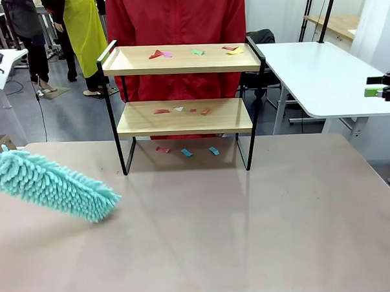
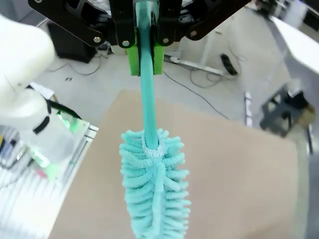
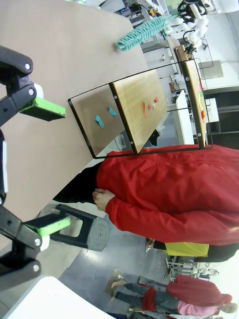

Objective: Clean the shelf.
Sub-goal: Clean the specific section of the Shelf indicated by the human with the Duster.

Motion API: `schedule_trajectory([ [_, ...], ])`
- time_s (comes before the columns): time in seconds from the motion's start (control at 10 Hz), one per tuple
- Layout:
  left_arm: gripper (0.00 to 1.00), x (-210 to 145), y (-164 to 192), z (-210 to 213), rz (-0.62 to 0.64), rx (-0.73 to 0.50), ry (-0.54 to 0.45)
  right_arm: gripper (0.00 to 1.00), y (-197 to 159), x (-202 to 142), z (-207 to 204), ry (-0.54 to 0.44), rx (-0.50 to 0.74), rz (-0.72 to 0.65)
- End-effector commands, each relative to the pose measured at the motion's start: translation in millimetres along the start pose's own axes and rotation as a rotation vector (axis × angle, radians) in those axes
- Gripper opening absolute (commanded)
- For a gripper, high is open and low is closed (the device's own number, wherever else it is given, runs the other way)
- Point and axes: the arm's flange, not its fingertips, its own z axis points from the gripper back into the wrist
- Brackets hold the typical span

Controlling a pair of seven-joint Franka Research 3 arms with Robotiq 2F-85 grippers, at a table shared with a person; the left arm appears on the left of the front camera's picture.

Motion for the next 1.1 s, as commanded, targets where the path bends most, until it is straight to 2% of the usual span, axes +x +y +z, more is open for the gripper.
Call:
schedule_trajectory([
  [0.0,0.13,-12,-5,1,-0.142,-0.033,-0.030,1.00,0,2,-1,-0.001,0.000,0.004],
  [0.2,0.13,-7,0,-5,-0.187,-0.012,-0.027,1.00,0,2,-1,-0.001,0.000,0.004],
  [0.3,0.13,-2,-5,1,-0.143,-0.015,-0.019,1.00,0,2,-1,-0.001,0.000,0.004],
  [1.0,0.13,-2,-5,1,-0.143,-0.015,-0.019,1.00,0,2,-1,-0.001,0.000,0.004],
])
